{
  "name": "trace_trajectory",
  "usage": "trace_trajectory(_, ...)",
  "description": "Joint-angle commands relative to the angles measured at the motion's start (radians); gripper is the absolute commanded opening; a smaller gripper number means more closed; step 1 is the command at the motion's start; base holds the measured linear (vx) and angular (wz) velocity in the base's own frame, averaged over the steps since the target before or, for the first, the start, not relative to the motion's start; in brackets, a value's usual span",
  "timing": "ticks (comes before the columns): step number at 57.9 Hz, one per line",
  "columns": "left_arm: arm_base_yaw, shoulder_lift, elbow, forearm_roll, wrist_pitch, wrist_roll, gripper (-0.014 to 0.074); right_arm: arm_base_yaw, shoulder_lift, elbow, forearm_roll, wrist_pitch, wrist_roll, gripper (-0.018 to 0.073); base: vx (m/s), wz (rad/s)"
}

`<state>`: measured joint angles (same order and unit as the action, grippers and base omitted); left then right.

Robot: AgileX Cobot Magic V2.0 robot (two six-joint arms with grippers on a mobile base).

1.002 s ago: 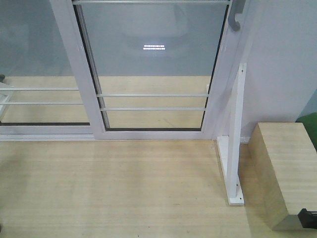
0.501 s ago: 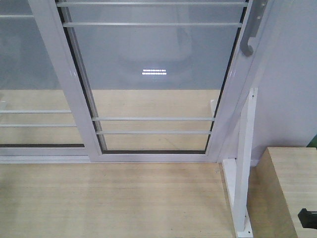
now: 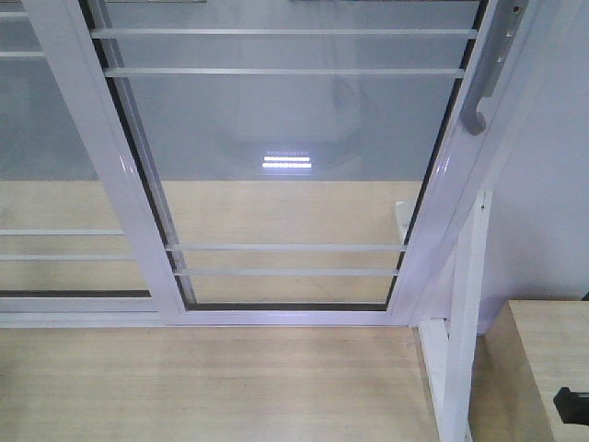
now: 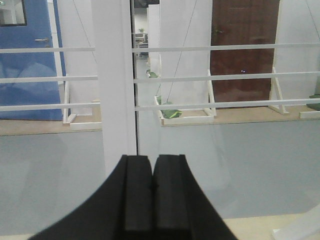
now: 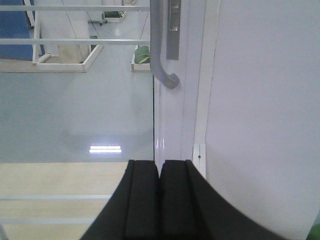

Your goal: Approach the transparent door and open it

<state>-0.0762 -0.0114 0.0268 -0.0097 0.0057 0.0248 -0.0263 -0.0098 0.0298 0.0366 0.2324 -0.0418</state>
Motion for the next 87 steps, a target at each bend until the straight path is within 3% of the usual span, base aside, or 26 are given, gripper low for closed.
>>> trace_trajectory(1, -0.004, -0.011, 0.03, -0.009, -0.08, -0.009, -0.0006, -0.004, -0.014, 0.014, -0.002, -0.083, -0.002, -0.0008, 0.12, 0.01)
trace_trajectory(87, -0.004, -0.003, 0.03, -0.009, -0.075, -0.009, -0.0006, -0.002, -0.014, 0.014, -0.002, -0.085, -0.002, -0.0008, 0.04, 0.0)
